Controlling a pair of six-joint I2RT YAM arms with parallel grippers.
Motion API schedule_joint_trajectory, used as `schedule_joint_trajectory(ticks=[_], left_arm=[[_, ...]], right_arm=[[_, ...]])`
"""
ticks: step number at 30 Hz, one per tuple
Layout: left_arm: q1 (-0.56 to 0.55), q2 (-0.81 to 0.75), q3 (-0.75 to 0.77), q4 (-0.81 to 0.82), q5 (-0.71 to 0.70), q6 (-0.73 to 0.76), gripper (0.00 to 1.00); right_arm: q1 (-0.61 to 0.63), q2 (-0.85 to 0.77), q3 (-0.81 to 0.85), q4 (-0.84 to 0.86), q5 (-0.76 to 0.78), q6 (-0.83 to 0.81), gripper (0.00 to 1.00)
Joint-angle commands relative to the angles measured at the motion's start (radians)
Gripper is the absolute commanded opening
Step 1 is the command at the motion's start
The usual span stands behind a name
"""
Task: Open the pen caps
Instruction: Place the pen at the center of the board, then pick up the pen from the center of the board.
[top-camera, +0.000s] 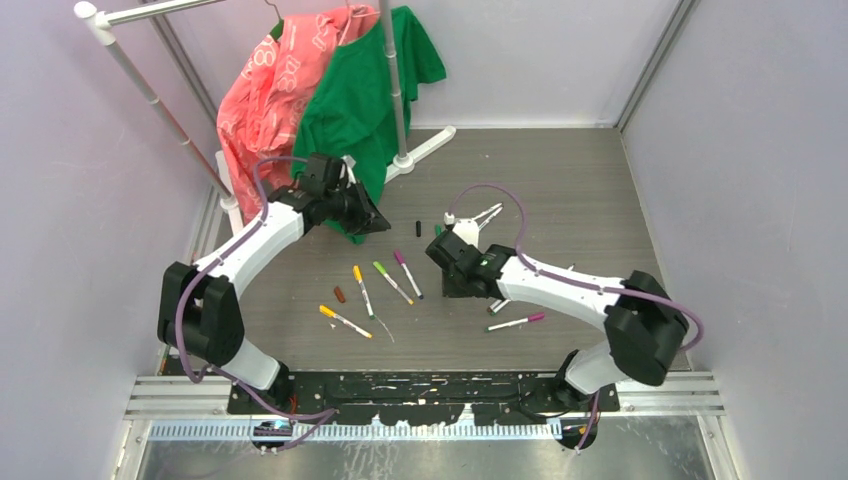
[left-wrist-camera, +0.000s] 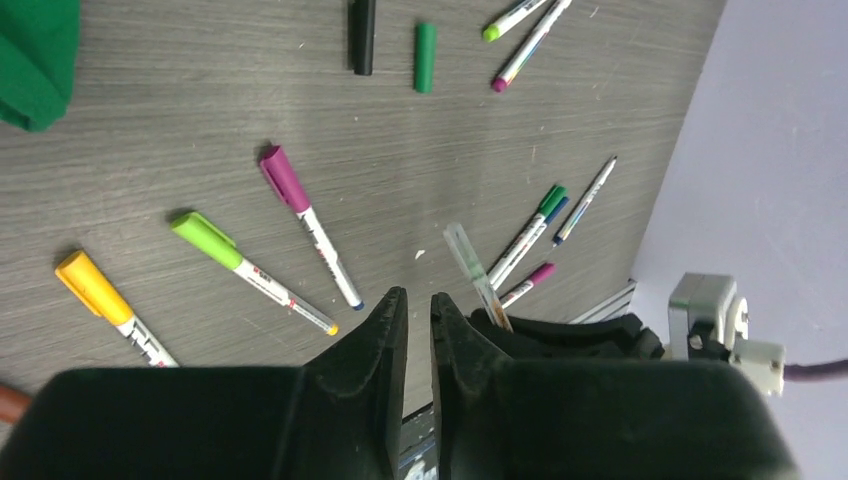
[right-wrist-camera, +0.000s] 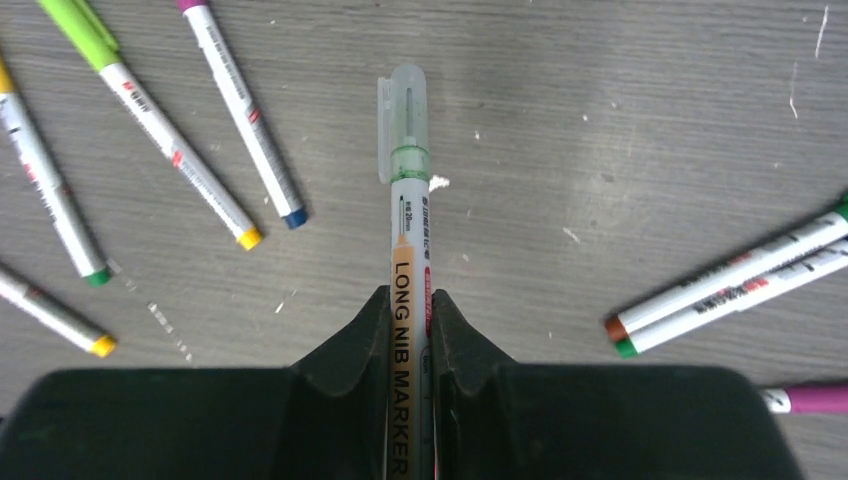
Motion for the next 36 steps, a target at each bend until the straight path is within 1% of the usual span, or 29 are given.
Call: schedule_joint_trajectory(ticks=[1,3,4,7,9,12,17,20,24,31,33,36], left_arm=[[-0.019,-0.026,-0.017,-0.037,-0.015,0.049,0.16],[-0.027,-0.019,-0.022,-0.039,-0.015,0.053,0.18],[-0.031,-0.015,-0.025,-0.04,-0.017,0.056,0.18],[-0.042,-0.006,-0.028,-0.049,-0.018,0.064,0.2],[-0.047,-0.006,-0.029,-0.052,-0.018,0.064,0.21],[-0.057,-0.007,-0.029,-0.053,-0.018,0.064,0.23],[-0.068,-0.018,-0.039,-0.044,-0.009,0.051,0.24],[-0.075,-0.03,-0.042,-0.043,-0.01,0.045,0.25],[-0.09,-0.053,-0.045,-0.045,-0.023,0.041,0.27],[-0.117,-0.078,-0.043,-0.051,-0.047,0.048,0.29],[-0.121,-0.083,-0.047,-0.052,-0.045,0.049,0.29],[-0.129,-0.096,-0.052,-0.05,-0.044,0.049,0.29]], right_arm=[[-0.007,0.079,0.045,0.107,0.05,-0.063,0.01],[-0.01,0.125,0.045,0.131,0.058,-0.071,0.02],[-0.013,0.151,0.045,0.139,0.063,-0.072,0.04],[-0.02,0.21,0.051,0.147,0.07,-0.071,0.15],[-0.021,0.235,0.051,0.15,0.077,-0.064,0.25],[-0.021,0.263,0.058,0.145,0.081,-0.049,0.38],[-0.021,0.264,0.077,0.11,0.093,-0.013,0.48],[-0.021,0.229,0.098,0.053,0.137,0.025,0.5],[-0.021,0.139,0.115,-0.051,0.242,0.132,0.51],[-0.03,0.05,0.125,-0.284,0.399,0.412,0.49],[-0.044,0.031,0.103,-0.314,0.409,0.479,0.47],[-0.081,0.008,0.051,-0.313,0.383,0.539,0.43]])
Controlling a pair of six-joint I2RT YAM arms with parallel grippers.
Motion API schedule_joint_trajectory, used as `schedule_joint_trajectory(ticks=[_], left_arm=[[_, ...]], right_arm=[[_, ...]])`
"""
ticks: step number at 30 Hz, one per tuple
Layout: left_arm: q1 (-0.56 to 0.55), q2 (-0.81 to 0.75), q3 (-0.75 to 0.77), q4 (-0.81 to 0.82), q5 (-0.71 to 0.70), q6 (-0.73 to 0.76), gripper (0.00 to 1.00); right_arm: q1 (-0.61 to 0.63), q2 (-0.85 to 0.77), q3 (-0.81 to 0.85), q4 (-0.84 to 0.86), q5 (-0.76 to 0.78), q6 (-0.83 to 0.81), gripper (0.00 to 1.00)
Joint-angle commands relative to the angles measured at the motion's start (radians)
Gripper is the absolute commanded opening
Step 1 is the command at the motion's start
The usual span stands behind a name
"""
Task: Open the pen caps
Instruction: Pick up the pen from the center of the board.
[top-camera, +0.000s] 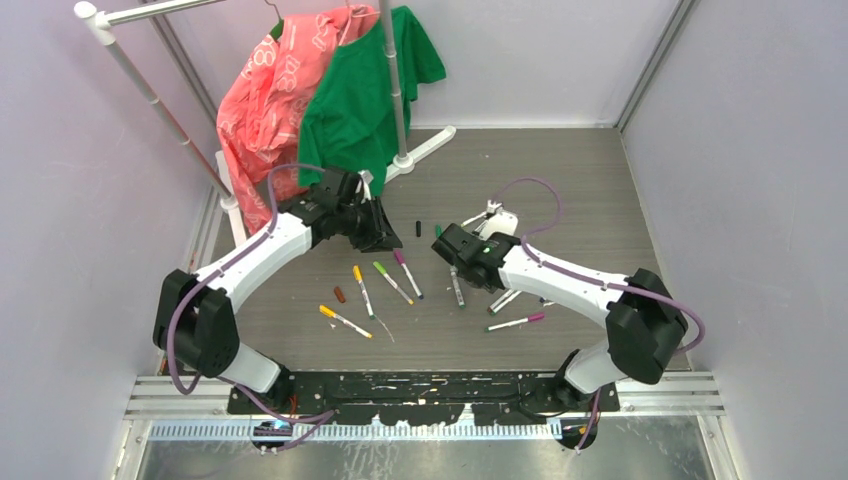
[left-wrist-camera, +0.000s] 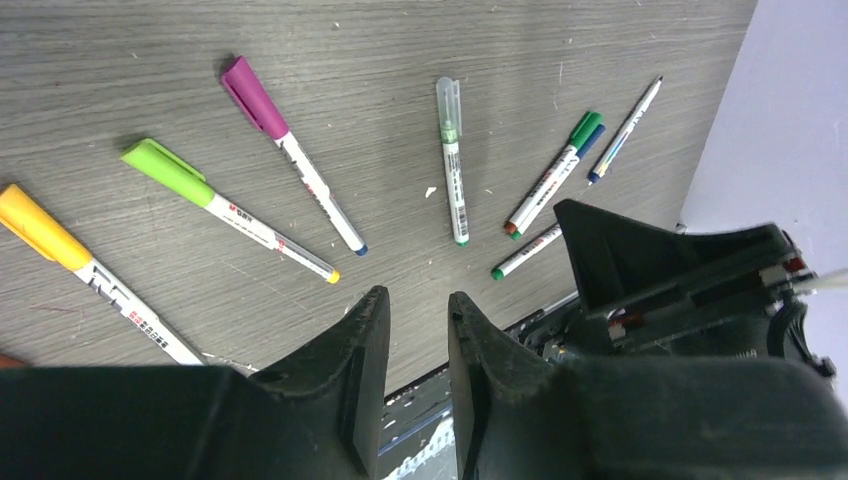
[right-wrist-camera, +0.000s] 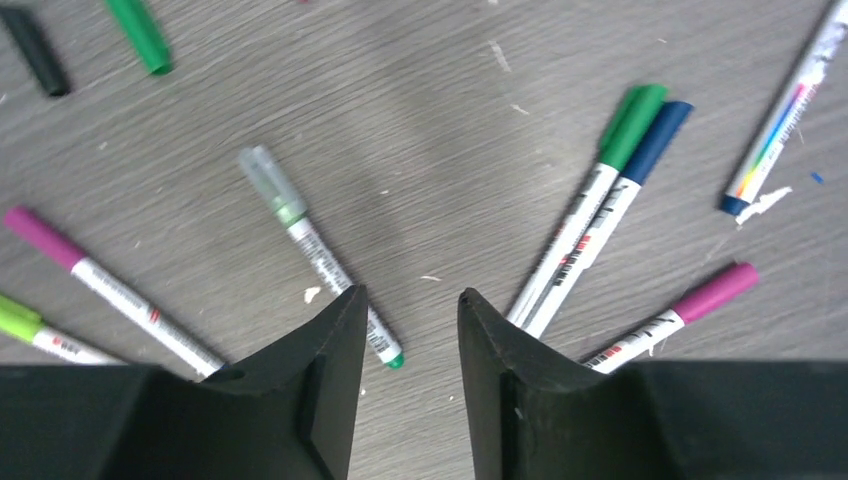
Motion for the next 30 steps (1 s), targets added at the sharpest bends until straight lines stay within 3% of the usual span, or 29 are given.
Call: schedule_joint_trajectory(ticks=[1,7,30], left_arm=[[-0.012,-0.057,-0.004,0.009,-0.007,0.014,0.29],[-0.014,-0.072,-0.021,0.02,0.004,0.012,0.29],[-0.016,-0.083,-0.037,0.014,0.004,0.012,0.28]], right_arm=[[-0.052,-0.052,-0.061,-0.074,0.049,0.185,0.41],[-0.086,-0.046,-0.104,-0.043,0.016,0.217,0.36],[-0.132,-0.03,-0.197,0.006,-0.045,0.263,0.36]])
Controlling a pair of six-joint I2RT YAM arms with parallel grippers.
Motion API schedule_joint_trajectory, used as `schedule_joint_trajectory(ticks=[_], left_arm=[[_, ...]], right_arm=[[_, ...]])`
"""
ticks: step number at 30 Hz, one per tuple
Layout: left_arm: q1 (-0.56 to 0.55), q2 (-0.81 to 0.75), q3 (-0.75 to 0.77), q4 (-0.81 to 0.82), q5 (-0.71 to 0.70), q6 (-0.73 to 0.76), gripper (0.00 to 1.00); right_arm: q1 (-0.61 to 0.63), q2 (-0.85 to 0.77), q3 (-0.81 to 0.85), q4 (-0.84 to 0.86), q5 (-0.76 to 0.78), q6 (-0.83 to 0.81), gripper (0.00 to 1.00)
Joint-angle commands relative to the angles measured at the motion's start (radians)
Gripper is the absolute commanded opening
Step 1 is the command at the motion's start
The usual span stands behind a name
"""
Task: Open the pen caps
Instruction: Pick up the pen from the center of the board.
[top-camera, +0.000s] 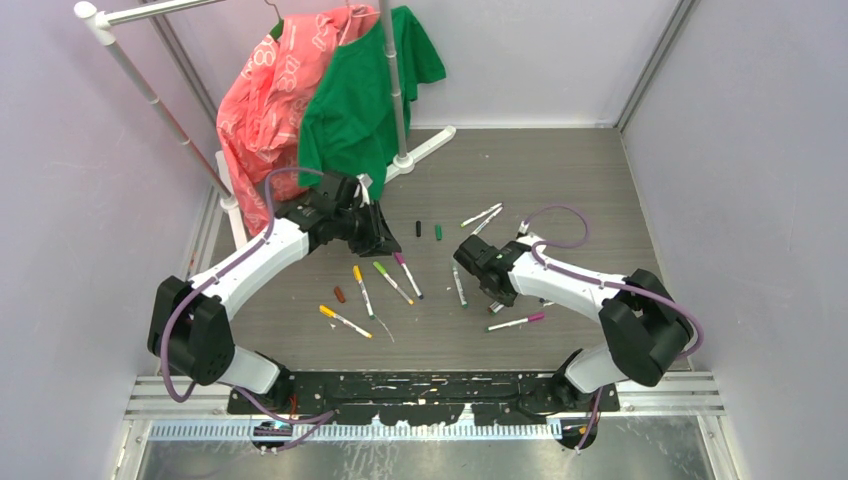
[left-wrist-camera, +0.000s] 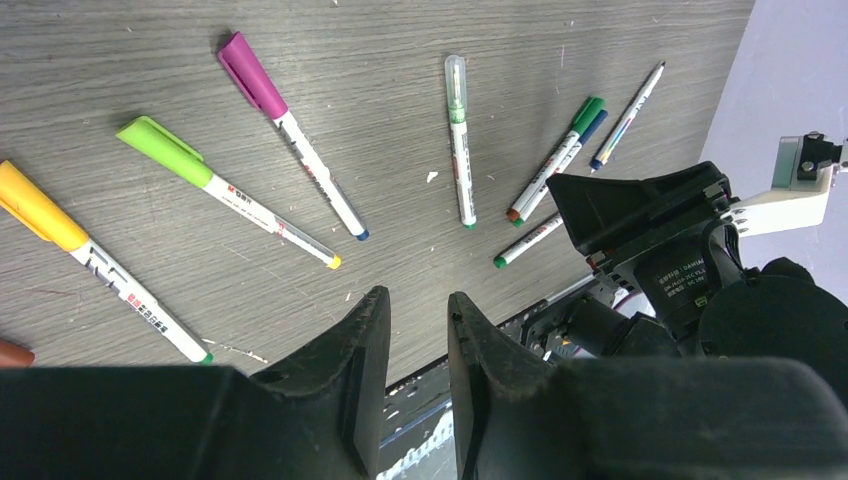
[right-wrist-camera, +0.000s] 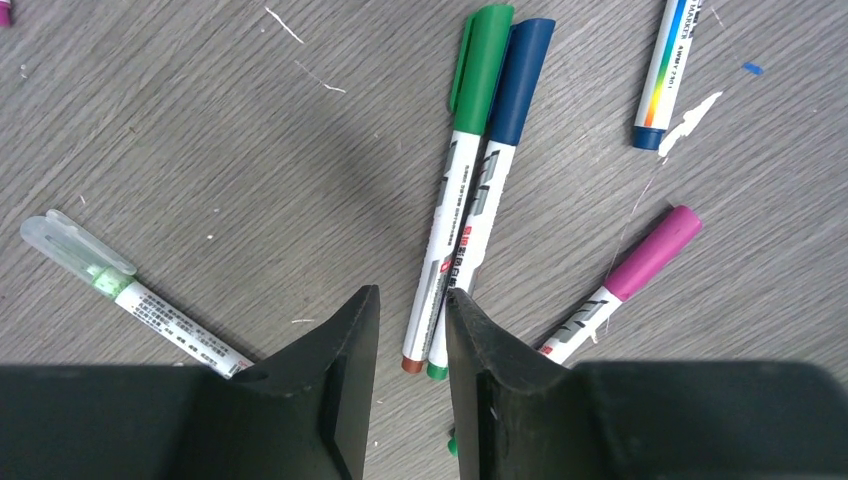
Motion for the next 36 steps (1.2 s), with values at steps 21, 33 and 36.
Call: schedule_joint_trajectory(ticks=[21,33,36], left_arm=[[-0.003,-0.013,0.01,0.01,0.0,0.022,0.28],[-0.004,0.004,0.002,0.032,0.008,0.015,0.28],[-0.004,0.017,0.003,0.039,0.018,0.01,0.28]], right_arm=[[-0.053,0.057,-0.06,0.107,-0.042,0.01,0.36],[-0.061,0.067,-0.11,0.124,-0.076,-0.004,0.06],[-0.062,0.055,-0.099,0.126,-0.087,-0.064,0.01]])
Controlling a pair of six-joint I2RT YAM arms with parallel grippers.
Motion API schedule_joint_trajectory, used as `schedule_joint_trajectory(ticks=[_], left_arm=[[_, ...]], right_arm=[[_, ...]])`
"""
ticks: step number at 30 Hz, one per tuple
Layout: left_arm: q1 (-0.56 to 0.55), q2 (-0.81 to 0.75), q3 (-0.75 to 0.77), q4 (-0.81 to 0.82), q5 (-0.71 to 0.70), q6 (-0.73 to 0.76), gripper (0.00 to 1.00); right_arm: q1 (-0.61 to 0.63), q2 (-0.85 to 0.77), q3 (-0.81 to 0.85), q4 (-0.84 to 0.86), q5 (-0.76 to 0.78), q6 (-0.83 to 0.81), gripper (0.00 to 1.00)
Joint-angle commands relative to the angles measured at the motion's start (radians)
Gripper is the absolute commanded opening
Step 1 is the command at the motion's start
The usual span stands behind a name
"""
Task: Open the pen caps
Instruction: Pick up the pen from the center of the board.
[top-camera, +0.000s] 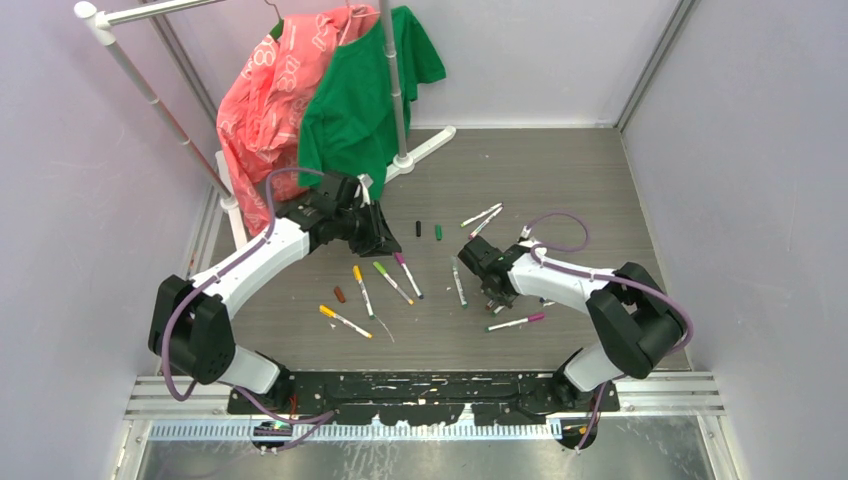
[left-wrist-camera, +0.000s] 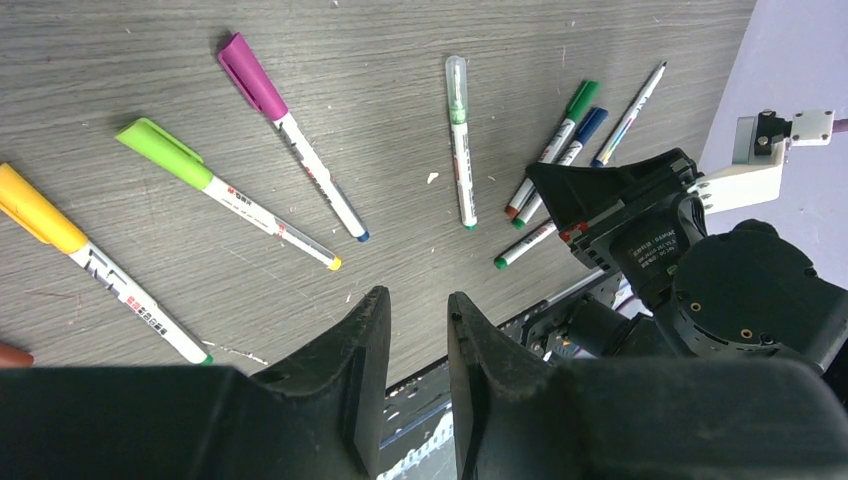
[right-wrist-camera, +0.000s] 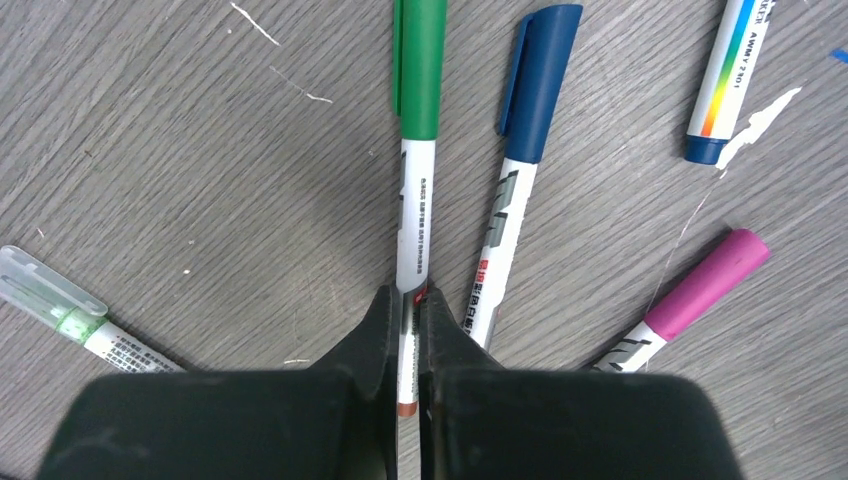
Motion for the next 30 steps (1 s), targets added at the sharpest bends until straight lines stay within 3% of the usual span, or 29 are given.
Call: schedule_joint_trajectory(ticks=[1,8,15,22,30], left_arm=[[-0.004,0.019,0.006,0.039,0.025,0.006,0.28],[-0.004,0.058,0.036,0.069,0.07,-0.033,0.29],[-0.013,0.114,0.046,0.145,0.147,-0.105,0.29],[-0.027,0.173,0.055,0.252,0.2,-0.204,0.3],[-0.035,0.238,0.107,0.29,0.218,-0.254,0.31]], right_arm=[[-0.009,-0.001,-0.017,-0.015,-0.033,-0.088,0.01],[0.001,-0.094,0.099,0.01,-0.112,-0.397,0.01],[0.004,-0.198,0.157,0.114,-0.333,-0.601,0.01],[0.009,-0.187,0.182,0.209,-0.577,-0.663,0.01],[0.019,-0.156,0.229,0.23,-0.705,-0.702,0.01]])
